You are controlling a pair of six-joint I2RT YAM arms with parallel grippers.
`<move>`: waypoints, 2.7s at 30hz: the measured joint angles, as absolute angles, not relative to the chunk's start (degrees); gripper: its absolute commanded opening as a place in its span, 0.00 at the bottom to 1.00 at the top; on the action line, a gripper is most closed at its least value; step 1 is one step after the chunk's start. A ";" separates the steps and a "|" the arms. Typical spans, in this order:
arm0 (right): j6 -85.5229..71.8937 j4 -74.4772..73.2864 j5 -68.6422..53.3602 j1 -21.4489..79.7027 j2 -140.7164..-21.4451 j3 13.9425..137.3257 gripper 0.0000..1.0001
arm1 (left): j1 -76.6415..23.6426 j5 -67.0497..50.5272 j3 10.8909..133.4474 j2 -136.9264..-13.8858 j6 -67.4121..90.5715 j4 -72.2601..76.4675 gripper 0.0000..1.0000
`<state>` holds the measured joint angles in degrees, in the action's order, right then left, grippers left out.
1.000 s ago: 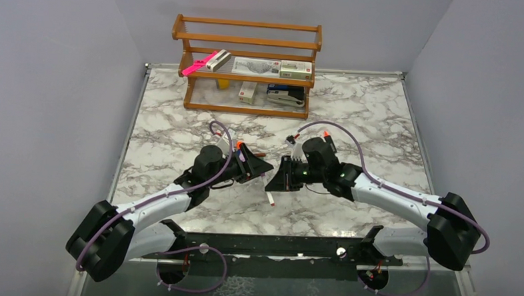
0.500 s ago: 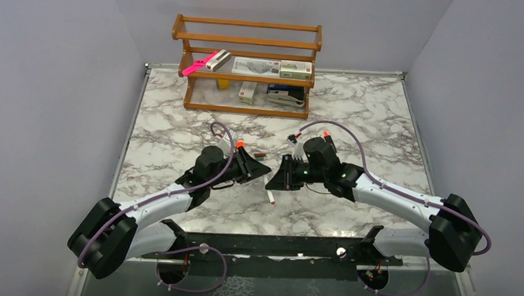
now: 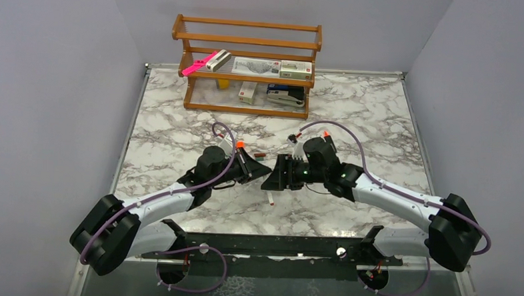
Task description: Open the pen caps
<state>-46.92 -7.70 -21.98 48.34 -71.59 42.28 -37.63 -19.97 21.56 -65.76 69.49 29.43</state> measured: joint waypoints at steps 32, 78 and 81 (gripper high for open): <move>-47.37 -1.02 -24.10 48.31 -77.73 40.84 0.01 | -39.51 -18.11 22.90 -68.55 70.89 29.95 0.00; -49.21 -0.78 -20.49 47.64 -68.07 31.90 0.01 | -38.52 -21.15 35.79 -85.43 68.82 32.53 0.00; -49.30 -1.23 -23.33 48.75 -66.98 31.55 0.01 | -36.58 -18.28 37.78 -87.20 68.84 34.22 0.00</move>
<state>-49.30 -1.23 -23.33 48.75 -66.98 31.55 -36.58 -18.28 37.78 -87.20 68.84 34.22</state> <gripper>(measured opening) 0.133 0.132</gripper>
